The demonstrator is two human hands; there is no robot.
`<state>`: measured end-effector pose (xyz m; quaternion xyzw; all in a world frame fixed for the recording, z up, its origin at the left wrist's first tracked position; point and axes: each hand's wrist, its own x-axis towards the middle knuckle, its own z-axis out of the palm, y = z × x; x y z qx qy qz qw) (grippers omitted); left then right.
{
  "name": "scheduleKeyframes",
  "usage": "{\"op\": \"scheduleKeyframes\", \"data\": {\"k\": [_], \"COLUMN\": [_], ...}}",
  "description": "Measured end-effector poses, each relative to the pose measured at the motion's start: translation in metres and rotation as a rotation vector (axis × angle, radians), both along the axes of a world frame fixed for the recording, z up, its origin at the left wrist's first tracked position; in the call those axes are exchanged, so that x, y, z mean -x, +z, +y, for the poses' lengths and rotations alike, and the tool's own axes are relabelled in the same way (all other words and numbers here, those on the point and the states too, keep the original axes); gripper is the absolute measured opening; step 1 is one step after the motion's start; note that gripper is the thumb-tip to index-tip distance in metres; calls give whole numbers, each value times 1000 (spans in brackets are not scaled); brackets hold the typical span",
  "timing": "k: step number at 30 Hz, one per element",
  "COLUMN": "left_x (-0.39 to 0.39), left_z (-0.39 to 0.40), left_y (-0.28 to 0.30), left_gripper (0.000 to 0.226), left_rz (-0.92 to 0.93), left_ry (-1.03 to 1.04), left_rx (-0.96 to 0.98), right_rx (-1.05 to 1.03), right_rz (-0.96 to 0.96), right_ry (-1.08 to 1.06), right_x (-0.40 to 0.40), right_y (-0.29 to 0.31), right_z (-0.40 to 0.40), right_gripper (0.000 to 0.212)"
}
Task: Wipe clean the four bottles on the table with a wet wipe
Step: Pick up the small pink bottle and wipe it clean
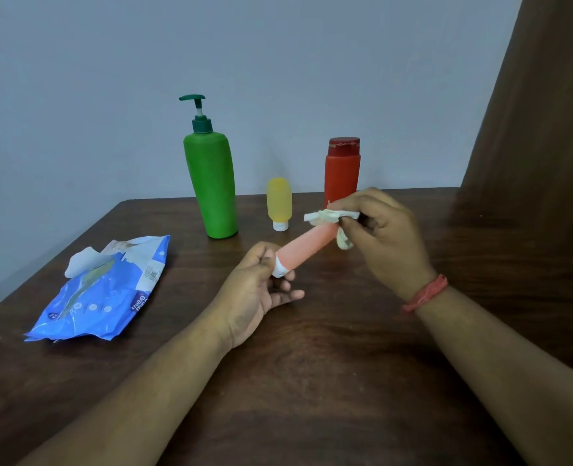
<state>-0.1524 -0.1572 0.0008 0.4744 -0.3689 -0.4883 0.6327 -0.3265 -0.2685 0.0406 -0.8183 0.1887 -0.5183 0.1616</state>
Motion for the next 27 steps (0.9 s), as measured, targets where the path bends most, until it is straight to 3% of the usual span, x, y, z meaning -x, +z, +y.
{"op": "scheduleKeyframes", "data": {"k": [6,12,15,18,22,27], "left_x": [-5,-4,-4,-8,-9,-1], "left_z": [-4,-6,-8,-8,-6,-3], "left_y": [1,1,0,0,2,3], "left_gripper": [29,25,32,42,23,27], "left_rz": [159,195,162,257,354,299], "left_ry": [177,142,145,182,169,64], "left_rx": [5,-94,-147,-138,-92,-141], "right_rx": [-26,-6,70,126,122,60], "right_rz": [60,-1,49,115,124,-21], "right_ry": [115,121,125,119,122,74], "right_x": [-3,-4,-2,-1,-6,-7], "right_y": [-3,-5,-4,-7,-12,-12], "right_z": [3,5,2,0,2,3], "right_gripper": [24,23,25,25,25,24]}}
